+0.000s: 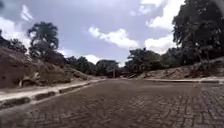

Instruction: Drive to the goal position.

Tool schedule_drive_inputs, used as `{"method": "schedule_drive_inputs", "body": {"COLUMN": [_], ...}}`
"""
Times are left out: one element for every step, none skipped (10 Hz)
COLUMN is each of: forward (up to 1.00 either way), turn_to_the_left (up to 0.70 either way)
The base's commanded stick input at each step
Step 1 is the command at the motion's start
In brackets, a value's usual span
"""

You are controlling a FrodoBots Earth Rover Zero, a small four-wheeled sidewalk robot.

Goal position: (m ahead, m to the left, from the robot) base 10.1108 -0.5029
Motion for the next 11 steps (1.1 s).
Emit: {"method": "schedule_drive_inputs", "body": {"forward": [0.70,0.70,0.70,0.70,0.70,0.70,0.70,0.70,0.70,0.70,0.70], "turn_to_the_left": [0.00,0.00,0.00,0.00,0.00,0.00,0.00,0.00,0.00,0.00,0.00]}}
